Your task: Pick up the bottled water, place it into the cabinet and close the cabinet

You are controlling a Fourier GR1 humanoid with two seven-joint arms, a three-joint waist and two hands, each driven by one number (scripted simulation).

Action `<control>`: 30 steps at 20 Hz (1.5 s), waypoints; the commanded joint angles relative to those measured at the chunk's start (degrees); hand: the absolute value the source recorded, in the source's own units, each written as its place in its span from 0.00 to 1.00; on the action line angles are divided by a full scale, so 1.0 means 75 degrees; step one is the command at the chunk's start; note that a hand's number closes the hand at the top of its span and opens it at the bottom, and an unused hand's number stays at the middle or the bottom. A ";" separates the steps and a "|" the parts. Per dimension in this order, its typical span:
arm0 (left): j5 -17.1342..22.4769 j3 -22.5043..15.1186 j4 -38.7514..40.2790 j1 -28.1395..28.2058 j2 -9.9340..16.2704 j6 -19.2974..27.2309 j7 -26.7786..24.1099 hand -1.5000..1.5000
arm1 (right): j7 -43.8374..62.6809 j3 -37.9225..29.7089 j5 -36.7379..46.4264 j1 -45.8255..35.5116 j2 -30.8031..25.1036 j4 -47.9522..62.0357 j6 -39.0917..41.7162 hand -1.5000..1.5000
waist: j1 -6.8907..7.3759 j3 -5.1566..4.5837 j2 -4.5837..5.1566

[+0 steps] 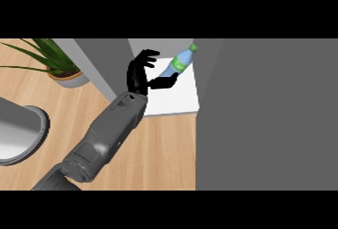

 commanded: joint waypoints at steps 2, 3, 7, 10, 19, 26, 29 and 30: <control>-0.0167 0.0142 0.0782 -0.0413 0.0076 0.0515 -0.0194 0.00 | 0.0076 -0.0362 -0.0821 -0.0126 -0.0124 -0.0121 0.0206 0.00 | 0.0014 -0.0004 0.0058; -0.0212 0.0126 0.0882 -0.0617 -0.0030 0.0649 -0.0047 0.00 | 0.0205 -0.0099 -0.0761 0.0023 -0.0003 -0.0338 0.0156 0.00 | 0.0034 -0.0007 0.0023; -0.0130 0.0228 0.0621 -0.0772 -0.0091 0.0083 -0.0475 0.00 | 0.0251 -0.0195 -0.0840 -0.0164 -0.0030 -0.0251 0.0231 0.00 | 0.0018 -0.0011 0.0057; 0.0461 0.0988 -0.0158 -0.0706 0.0210 -0.0463 -0.1422 0.00 | 0.0175 -0.0301 -0.0705 0.0043 -0.0105 -0.0391 0.0310 0.00 | 0.0034 -0.0031 0.0080; 0.1278 0.1266 -0.0893 -0.0504 -0.0093 -0.2309 -0.2224 1.00 | 0.0542 0.0063 -0.0702 0.0249 0.0028 -0.1004 0.0263 0.00 | 0.0152 -0.0015 -0.0057; 0.2160 0.0167 -0.2078 0.0497 -0.0094 -0.2604 -0.2141 1.00 | 0.1037 0.0299 -0.0485 0.0009 0.0036 -0.1330 0.0056 0.00 | 0.0294 -0.0013 -0.0151; 0.2693 -0.0540 -0.3091 0.1006 -0.0094 -0.3040 -0.1799 1.00 | 0.1162 0.0554 -0.0227 0.0086 0.0043 -0.1412 -0.0010 0.00 | 0.0286 -0.0022 -0.0181; 0.2919 -0.0760 -0.3390 0.1125 -0.0094 -0.3307 -0.1472 1.00 | 0.0905 0.0528 -0.0185 0.0066 0.0114 -0.1102 0.0003 0.00 | 0.0256 -0.0018 -0.0208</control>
